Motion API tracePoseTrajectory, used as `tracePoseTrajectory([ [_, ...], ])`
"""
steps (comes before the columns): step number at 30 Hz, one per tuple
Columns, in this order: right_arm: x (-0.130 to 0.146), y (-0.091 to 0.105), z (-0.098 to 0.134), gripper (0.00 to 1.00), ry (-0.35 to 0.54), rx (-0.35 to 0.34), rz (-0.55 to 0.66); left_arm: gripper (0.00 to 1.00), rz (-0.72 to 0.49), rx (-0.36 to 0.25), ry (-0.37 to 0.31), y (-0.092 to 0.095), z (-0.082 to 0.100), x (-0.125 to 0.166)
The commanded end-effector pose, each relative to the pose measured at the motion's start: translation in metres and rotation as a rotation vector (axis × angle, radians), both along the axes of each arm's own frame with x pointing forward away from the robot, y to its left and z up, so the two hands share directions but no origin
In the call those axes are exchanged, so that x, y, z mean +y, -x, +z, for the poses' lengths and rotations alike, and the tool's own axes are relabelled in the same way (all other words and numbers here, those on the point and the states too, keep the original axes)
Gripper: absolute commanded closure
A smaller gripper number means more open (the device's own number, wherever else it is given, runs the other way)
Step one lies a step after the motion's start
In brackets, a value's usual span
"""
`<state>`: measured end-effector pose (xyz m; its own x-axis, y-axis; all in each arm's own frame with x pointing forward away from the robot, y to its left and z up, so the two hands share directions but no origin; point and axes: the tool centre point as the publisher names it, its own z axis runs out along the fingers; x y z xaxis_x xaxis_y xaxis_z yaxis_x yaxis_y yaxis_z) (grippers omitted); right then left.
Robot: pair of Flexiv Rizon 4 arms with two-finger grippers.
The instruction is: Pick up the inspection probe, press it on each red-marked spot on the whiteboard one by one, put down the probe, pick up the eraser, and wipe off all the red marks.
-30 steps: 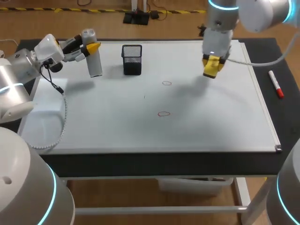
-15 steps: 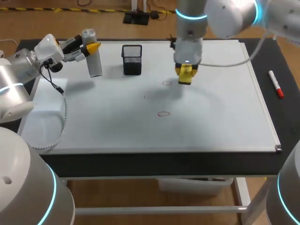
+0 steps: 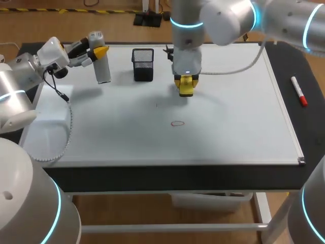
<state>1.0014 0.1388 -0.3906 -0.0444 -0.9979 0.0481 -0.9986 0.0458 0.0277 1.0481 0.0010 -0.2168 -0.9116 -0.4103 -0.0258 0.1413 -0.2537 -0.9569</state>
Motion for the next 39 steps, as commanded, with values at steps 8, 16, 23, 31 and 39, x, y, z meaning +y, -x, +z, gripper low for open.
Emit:
tracePoseTrajectory([
  [8, 0.020, -0.014, -0.013, 1.00, 0.047, 0.016, 0.033, 1.00, 0.003, 0.001, -0.001, 0.001, 0.002, -0.001],
  [16, 0.027, -0.020, -0.017, 1.00, 0.039, 0.024, 0.047, 1.00, 0.003, 0.001, -0.001, 0.001, 0.002, -0.001],
  [23, 0.031, -0.024, -0.021, 1.00, 0.032, 0.032, 0.055, 1.00, 0.003, 0.001, -0.001, 0.001, 0.002, -0.001],
  [31, 0.030, -0.024, -0.025, 1.00, 0.024, 0.043, 0.051, 1.00, 0.003, 0.001, -0.001, 0.001, 0.002, -0.001],
  [39, 0.029, -0.023, -0.030, 1.00, 0.036, 0.052, 0.052, 1.00, 0.003, 0.001, -0.001, 0.001, 0.002, -0.001],
])
